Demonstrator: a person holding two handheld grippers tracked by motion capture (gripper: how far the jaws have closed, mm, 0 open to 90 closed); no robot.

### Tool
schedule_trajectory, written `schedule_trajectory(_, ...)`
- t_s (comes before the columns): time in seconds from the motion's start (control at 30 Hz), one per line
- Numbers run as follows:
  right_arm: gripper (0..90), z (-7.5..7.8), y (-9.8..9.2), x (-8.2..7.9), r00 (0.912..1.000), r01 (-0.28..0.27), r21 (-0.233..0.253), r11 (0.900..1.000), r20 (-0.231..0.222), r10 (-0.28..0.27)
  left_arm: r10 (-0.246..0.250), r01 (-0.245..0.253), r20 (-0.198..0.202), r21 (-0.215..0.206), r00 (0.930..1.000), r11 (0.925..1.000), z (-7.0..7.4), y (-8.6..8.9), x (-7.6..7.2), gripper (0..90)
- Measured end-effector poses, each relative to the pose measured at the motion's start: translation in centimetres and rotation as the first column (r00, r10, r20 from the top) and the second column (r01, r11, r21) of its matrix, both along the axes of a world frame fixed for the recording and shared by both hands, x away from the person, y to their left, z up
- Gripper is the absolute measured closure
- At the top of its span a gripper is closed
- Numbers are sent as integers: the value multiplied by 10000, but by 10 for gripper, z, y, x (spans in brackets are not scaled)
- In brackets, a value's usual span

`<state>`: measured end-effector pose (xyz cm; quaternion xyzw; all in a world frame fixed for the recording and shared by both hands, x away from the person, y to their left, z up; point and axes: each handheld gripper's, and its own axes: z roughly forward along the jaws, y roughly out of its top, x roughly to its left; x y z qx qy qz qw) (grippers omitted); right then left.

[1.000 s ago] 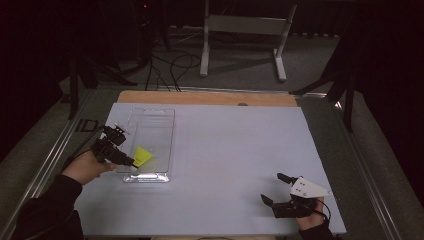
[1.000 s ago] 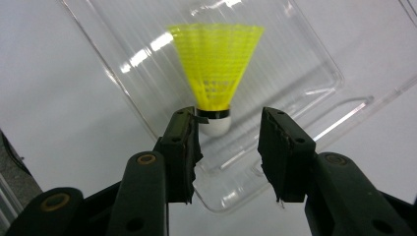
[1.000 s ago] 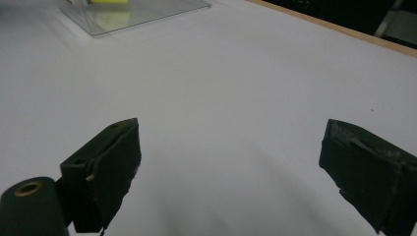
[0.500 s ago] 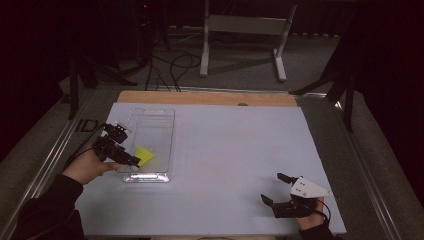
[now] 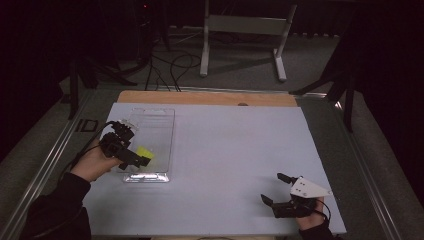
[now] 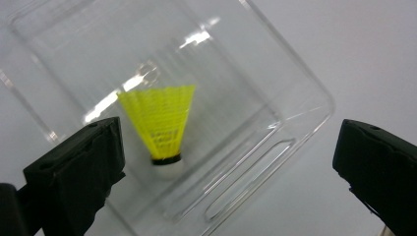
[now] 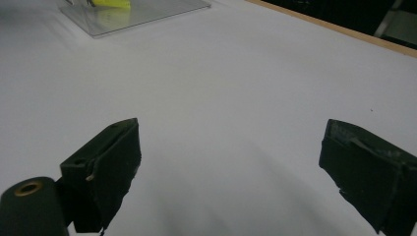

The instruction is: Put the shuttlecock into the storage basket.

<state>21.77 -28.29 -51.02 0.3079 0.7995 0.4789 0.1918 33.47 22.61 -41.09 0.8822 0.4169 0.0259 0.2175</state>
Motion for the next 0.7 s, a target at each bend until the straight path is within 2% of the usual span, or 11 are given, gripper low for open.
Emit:
schedule_trajectory(0.03, 88, 0, 0, 0, 10000, 2, -19, 10000, 0, -2, -32, 31, 61, 96, 10000, 9999, 0, -1, 0, 1)
schedule_trajectory(0.23, 88, 0, 0, 0, 10000, 0, -11, 10000, 10, 0, -195, 195, 123, 27, 9997, 9998, 1, -9, 2, 1)
schedule_trajectory(0.33, 88, 0, 0, 0, 10000, 9, -12, 10000, 4, -9, -343, 347, 184, -179, 9992, 9992, 3, -15, 4, 1)
schedule_trajectory(0.5, 89, 0, 0, 0, 10000, -2, 10, 10000, 16, 2, -637, 642, 348, -155, 9974, 9978, 5, -24, 6, 1)
schedule_trajectory(0.57, 88, 0, 0, 1, 10000, -3, -4, 10000, 28, 3, -710, 720, 371, -267, 9968, 9970, 6, -27, 7, 1)
schedule_trajectory(0.6, 88, 0, 0, 1, 10000, 2, 23, 10000, 22, -2, -742, 761, 551, -318, 9957, 9966, 8, -32, 8, 1)
schedule_trajectory(0.7, 88, 0, -1, 1, 10000, 2, 14, 10000, 24, -2, -854, 883, 656, -436, 9942, 9951, 10, -36, 9, 1)
